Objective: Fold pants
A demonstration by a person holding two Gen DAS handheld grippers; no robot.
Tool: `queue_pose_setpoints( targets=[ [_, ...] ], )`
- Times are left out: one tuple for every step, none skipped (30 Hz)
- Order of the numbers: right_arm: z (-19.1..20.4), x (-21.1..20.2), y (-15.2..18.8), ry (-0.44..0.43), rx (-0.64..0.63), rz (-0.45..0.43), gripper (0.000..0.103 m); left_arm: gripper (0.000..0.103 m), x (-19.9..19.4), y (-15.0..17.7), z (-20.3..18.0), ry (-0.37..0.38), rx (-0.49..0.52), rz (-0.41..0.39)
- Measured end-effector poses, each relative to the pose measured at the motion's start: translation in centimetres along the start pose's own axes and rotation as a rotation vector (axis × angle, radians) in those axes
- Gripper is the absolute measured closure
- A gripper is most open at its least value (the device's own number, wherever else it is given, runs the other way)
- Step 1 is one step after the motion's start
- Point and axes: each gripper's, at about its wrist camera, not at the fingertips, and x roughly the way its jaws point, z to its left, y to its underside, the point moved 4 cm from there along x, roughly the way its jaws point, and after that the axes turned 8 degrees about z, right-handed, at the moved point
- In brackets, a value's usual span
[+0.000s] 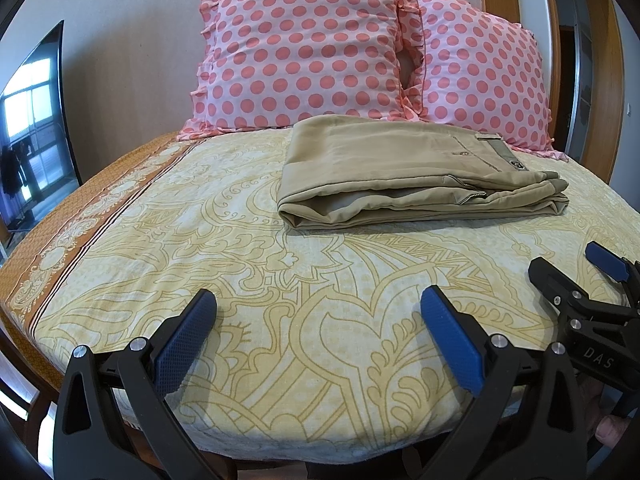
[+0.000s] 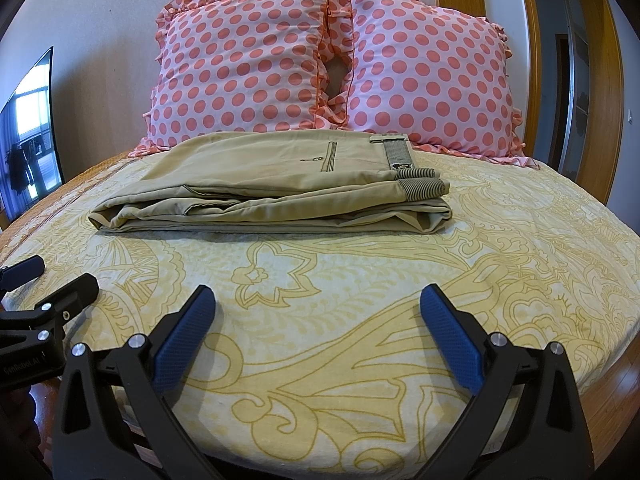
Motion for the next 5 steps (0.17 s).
queue_pose_setpoints(
  targets=[
    [0.0, 0.01, 0.01, 0.0, 0.0, 0.0, 0.002, 0.001, 0.0, 0.0, 0.01, 0.0, 0.0, 0.0],
    [0.0, 0.01, 0.02, 0.0, 0.0, 0.0, 0.002, 0.001, 0.01, 0.0, 0.03, 0.0, 0.001, 0.0],
    [0.02, 0.02, 0.0, 0.0, 0.0, 0.0, 0.002, 0.001, 0.01, 0.0, 0.03, 0.001, 0.0, 0.001],
    [0.02, 0.03, 0.01, 0.0, 0.001, 0.0, 0.002, 0.001, 0.01, 0.0, 0.04, 0.001, 0.001, 0.001],
    [0.02, 0.04, 0.02, 0.0, 0.0, 0.0, 0.002, 0.001, 0.02, 0.01, 0.04, 0.0, 0.001, 0.001]
  ],
)
